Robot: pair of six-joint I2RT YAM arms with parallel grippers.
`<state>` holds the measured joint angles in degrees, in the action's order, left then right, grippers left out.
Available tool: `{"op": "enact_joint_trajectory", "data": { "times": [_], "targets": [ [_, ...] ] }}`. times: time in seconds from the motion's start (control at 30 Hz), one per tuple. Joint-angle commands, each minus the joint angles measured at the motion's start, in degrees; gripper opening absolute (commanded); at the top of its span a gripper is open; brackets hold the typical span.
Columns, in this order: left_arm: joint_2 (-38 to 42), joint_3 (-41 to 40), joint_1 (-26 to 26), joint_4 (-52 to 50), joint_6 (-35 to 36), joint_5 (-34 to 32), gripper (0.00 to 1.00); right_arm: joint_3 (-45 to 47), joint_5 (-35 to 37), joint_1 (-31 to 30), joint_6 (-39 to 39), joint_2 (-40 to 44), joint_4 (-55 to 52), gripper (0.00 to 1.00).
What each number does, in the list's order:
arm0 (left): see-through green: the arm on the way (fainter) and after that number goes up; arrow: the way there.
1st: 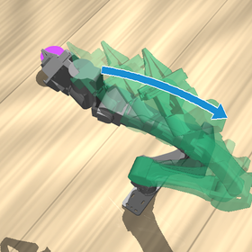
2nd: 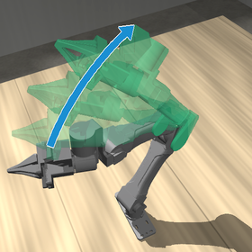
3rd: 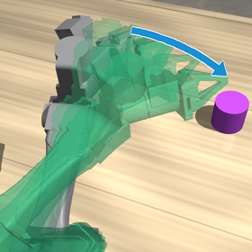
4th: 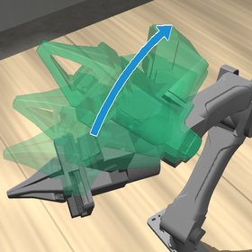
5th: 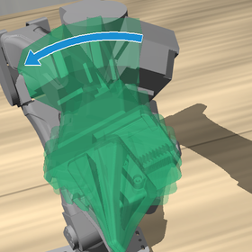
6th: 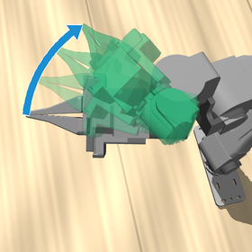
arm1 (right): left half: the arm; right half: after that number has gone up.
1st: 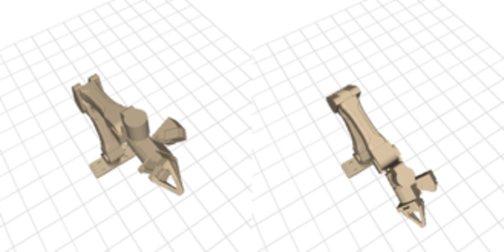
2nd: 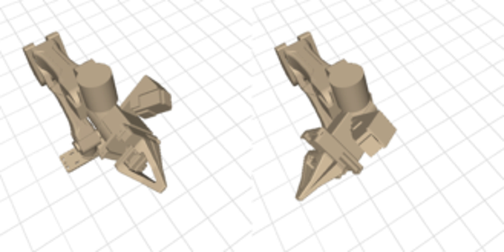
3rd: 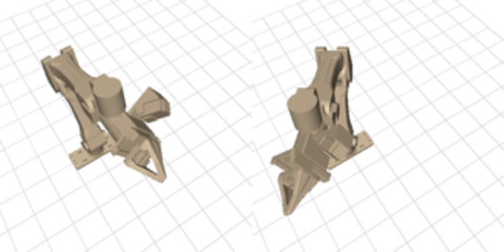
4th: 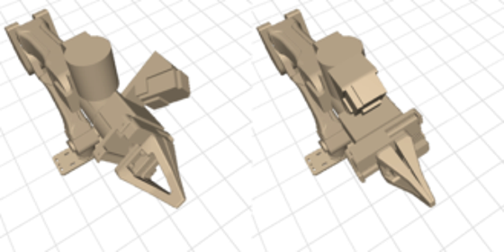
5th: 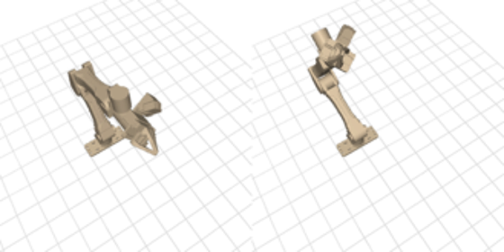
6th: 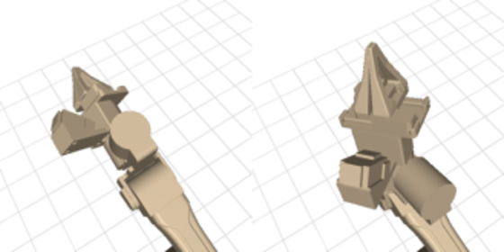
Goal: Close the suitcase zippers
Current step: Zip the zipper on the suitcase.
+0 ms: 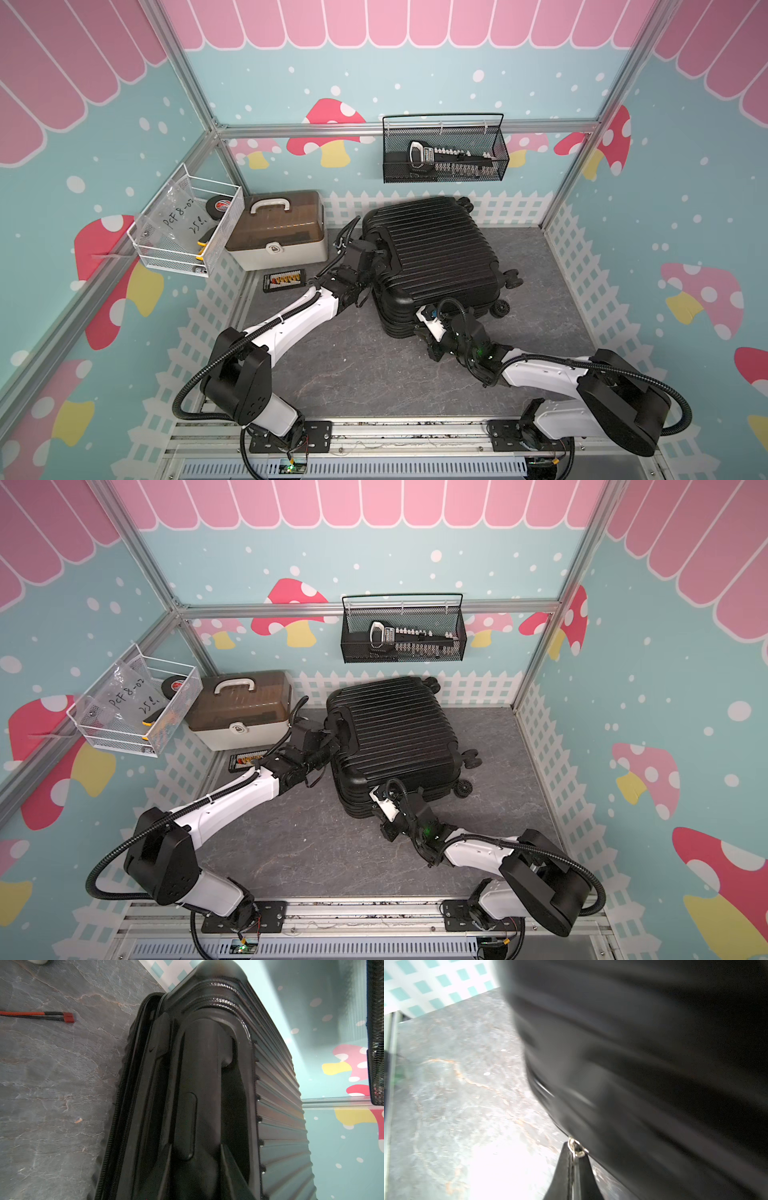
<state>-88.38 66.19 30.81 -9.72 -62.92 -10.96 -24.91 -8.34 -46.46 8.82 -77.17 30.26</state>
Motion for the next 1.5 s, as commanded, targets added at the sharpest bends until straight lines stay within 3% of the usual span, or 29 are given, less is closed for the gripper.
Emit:
{"op": "enact_joint_trajectory", "data": {
  "times": [0.0,0.03,0.07,0.17,0.23,0.33,0.43,0.53,0.63,0.73,0.97,1.2,1.37,1.47],
  "targets": [
    [1.9,-0.1,2.7,5.5,-5.9,3.4,0.00,-2.9,-1.6,-1.8,-1.3,-0.1,7.4,0.00],
    [2.4,-0.3,2.7,4.1,-4.5,3.2,0.00,-2.3,-0.6,-1.7,-1.4,0.3,7.2,0.00],
    [2.9,-0.2,2.7,2.5,-2.3,3.2,0.09,-1.7,0.3,-1.7,-1.6,1.0,6.5,0.00],
    [4.8,0.3,2.6,-2.1,4.2,2.9,0.52,0.0,1.5,-1.5,-2.6,3.4,3.1,0.00],
    [5.9,1.0,2.6,-4.9,10.3,3.1,0.72,0.9,1.3,-1.0,-3.0,4.9,0.2,0.00],
    [7.2,2.7,2.6,-8.0,24.4,4.0,0.83,3.0,1.5,0.1,-2.9,7.5,-2.9,0.00],
    [7.2,5.4,1.0,-10.7,42.7,13.8,0.83,5.2,1.4,1.7,-2.7,11.4,-6.2,0.00],
    [6.1,10.0,-1.8,-19.1,59.7,25.8,0.80,6.7,0.4,3.6,-2.7,15.7,-10.9,0.00],
    [5.1,12.9,-4.0,-26.8,78.3,33.6,0.79,7.6,0.4,5.0,-2.5,19.9,-15.6,0.00],
    [3.8,15.2,-4.9,-34.0,98.1,37.3,0.80,8.5,0.5,6.2,-1.5,22.8,-18.8,0.00],
    [-6.2,28.9,-8.7,-53.0,129.3,47.7,0.84,8.8,-2.2,8.0,-0.2,23.3,-19.4,0.00],
    [-19.6,45.3,-7.6,-69.9,140.1,40.7,0.85,8.7,-3.0,9.3,-0.3,22.4,-19.1,0.00],
    [-23.5,48.0,-5.3,-69.8,141.1,36.7,0.84,8.6,-3.8,10.3,0.0,22.1,-19.1,0.00],
    [-25.6,48.0,-3.7,-67.8,140.9,30.1,0.82,8.5,-3.0,10.6,0.5,22.2,-19.3,0.00]
  ]
}}
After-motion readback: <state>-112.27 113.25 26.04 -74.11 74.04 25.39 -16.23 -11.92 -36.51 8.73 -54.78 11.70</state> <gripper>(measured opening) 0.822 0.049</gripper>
